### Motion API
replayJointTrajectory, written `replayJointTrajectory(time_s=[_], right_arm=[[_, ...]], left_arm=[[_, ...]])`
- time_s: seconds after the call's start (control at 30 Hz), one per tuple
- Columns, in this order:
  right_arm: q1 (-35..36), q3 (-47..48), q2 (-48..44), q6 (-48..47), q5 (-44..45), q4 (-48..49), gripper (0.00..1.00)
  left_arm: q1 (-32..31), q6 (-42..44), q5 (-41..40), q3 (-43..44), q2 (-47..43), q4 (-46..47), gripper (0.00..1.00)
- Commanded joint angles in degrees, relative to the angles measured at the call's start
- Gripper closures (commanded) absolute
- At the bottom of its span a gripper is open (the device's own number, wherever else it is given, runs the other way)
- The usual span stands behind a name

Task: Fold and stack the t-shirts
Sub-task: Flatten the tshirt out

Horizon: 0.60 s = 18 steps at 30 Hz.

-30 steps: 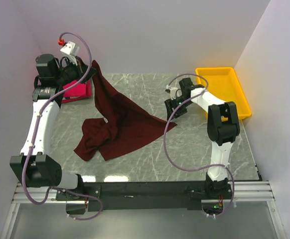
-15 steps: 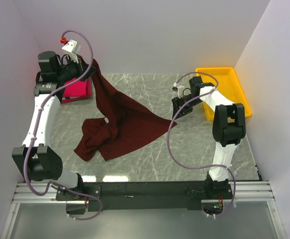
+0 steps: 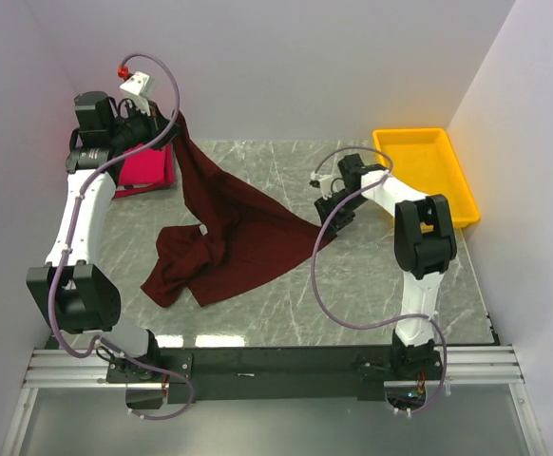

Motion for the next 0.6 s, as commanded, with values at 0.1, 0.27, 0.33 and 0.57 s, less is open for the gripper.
replayJointTrajectory(time_s=[0.1, 0.27, 0.33, 0.57], right_arm=[[-0.5, 5.4, 0.4, 3.2, 2.3, 0.4, 1.00], [-4.5, 12.7, -5.2, 5.8, 2.1, -0.5, 1.00], [-5.8, 18.0, -6.7, 6.9, 2.5, -0.8, 1.00], [-9.3, 34.1, -11.9, 8.2, 6.7, -1.7, 1.00]], left_arm=[[1.1, 1.3, -3.6, 5.4, 1.5, 0.0, 1.00], [3.5, -0.9, -6.4, 10.2, 3.6, 0.5, 1.00], [4.9, -3.9, -7.5, 11.1, 3.8, 1.6, 0.99], [8.5, -8.6, -9.0, 11.5, 2.1, 8.7, 0.99]])
